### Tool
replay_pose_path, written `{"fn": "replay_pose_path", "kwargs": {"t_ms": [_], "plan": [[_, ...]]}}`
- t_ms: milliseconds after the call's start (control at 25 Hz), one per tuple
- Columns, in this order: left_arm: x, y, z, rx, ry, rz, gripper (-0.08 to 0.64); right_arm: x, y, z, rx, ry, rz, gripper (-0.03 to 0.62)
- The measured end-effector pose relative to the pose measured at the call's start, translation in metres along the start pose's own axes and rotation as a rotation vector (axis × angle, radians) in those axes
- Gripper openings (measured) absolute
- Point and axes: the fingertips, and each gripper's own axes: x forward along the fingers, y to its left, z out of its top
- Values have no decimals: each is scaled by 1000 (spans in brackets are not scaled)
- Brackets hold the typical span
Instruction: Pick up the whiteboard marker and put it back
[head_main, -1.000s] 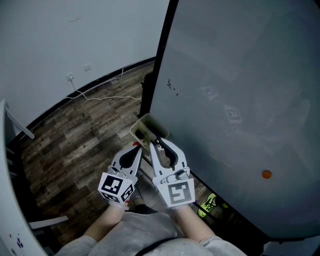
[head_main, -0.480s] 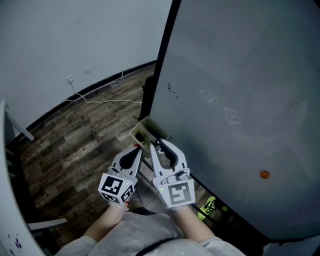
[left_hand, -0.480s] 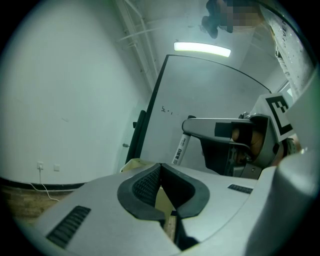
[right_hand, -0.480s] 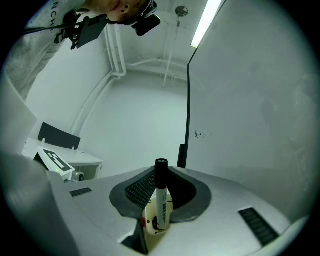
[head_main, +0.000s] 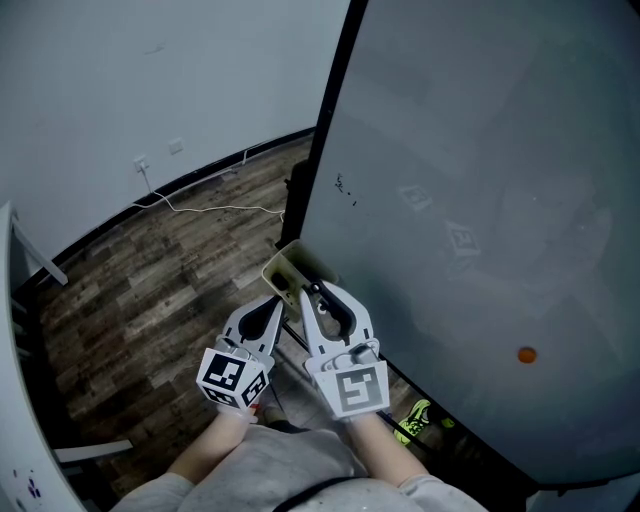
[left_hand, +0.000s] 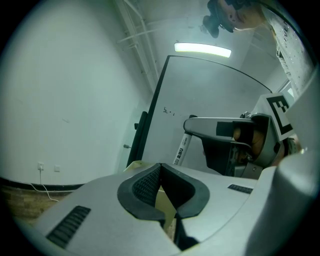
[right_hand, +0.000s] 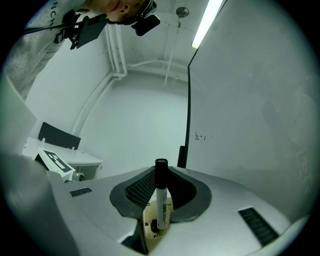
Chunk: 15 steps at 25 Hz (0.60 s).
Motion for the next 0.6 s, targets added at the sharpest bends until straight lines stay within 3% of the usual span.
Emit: {"fn": "replay_pose_path", "kwargs": {"t_ms": [600], "plan": [[4,2,6,3,-7,0,15,1,-4,3,-2,-6,-6,77]]}}
